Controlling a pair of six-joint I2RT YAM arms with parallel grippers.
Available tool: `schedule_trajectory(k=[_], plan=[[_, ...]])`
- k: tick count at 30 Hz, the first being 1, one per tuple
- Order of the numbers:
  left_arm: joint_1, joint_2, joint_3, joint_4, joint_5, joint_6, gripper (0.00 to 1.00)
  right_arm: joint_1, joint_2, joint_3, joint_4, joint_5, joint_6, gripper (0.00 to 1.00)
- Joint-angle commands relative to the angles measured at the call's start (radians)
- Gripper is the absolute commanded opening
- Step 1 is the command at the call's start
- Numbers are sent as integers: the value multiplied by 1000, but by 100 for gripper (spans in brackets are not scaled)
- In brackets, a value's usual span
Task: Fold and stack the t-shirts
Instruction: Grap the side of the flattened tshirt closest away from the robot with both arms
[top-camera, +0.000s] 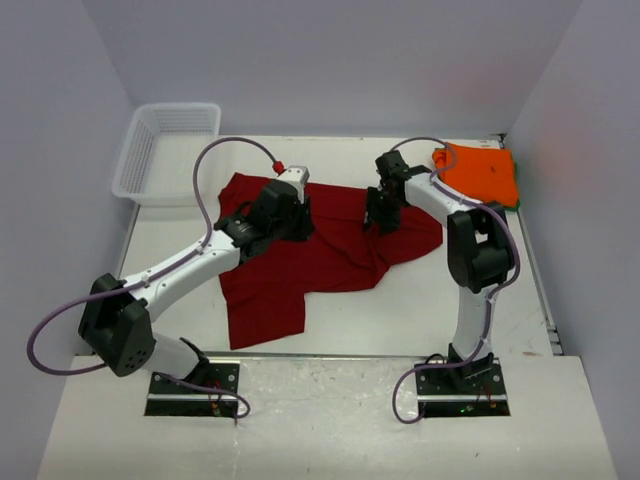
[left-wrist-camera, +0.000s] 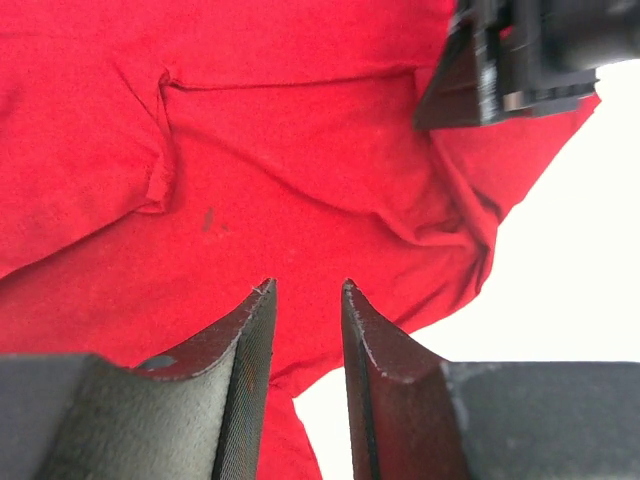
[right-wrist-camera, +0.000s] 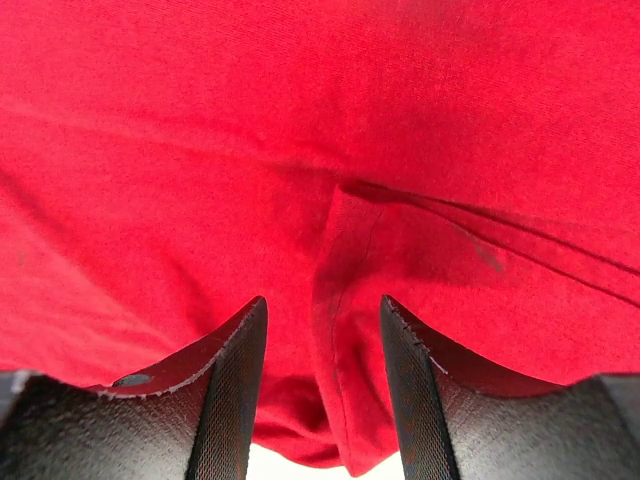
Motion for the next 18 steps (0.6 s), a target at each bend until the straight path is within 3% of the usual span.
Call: schedule_trajectory(k=[1,9,18], plan=[[4,-62,-27,-16,-23,-12,34,5,40,55,-35,-6,-5,50],[4,-189,-101,-11,-10,-16,35,5,114,141,-84,13,1,46],[4,-205,-158,4,-2,-12,36,5,160,204,-109,27,16,39]])
